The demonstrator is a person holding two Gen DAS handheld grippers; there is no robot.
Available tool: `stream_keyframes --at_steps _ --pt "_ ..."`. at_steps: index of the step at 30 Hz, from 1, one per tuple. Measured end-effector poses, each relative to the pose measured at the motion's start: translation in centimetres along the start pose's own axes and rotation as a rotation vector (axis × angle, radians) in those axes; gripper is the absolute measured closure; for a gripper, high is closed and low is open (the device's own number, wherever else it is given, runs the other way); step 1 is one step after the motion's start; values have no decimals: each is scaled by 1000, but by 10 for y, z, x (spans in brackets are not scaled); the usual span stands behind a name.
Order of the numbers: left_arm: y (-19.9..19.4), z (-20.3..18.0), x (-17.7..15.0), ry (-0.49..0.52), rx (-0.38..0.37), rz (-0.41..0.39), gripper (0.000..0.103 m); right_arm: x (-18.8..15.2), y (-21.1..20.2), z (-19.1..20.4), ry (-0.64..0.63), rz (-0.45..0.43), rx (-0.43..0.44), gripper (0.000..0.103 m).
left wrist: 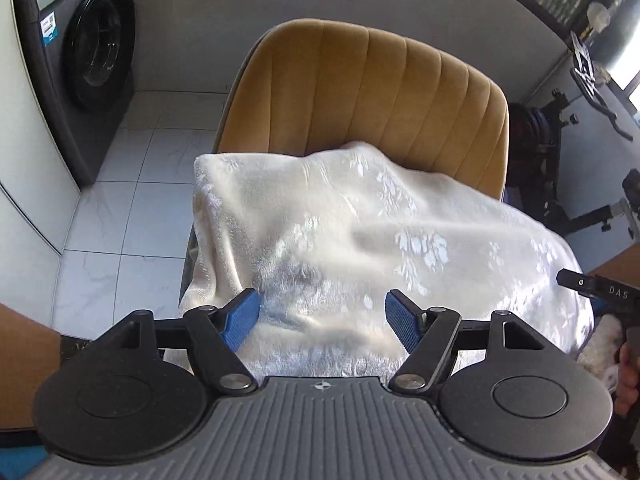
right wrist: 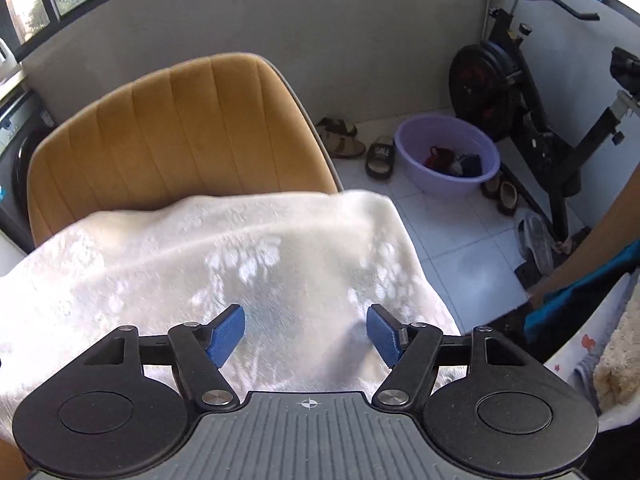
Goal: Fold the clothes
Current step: 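Lower the robe onto the clothes stack and open both grippers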
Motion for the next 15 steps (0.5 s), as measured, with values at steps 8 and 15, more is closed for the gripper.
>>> stream_keyframes --at_steps 8,15 --pt "46 -58 63 165 -97 60 23 22 6 34 -66 -18 55 35" --pt "128 -42 93 183 26 123 24 3 21 32 -165 -6 9 34"
Point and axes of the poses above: each gripper's, at about its wrist camera, not at the fingertips, and y roughly the way its jaws point, z to its left, x to its top, the point moved 9 cm from there along y, roughly the way its jaws point, and after that the axes turned 5 degrees about z, right-handed, at the moved point
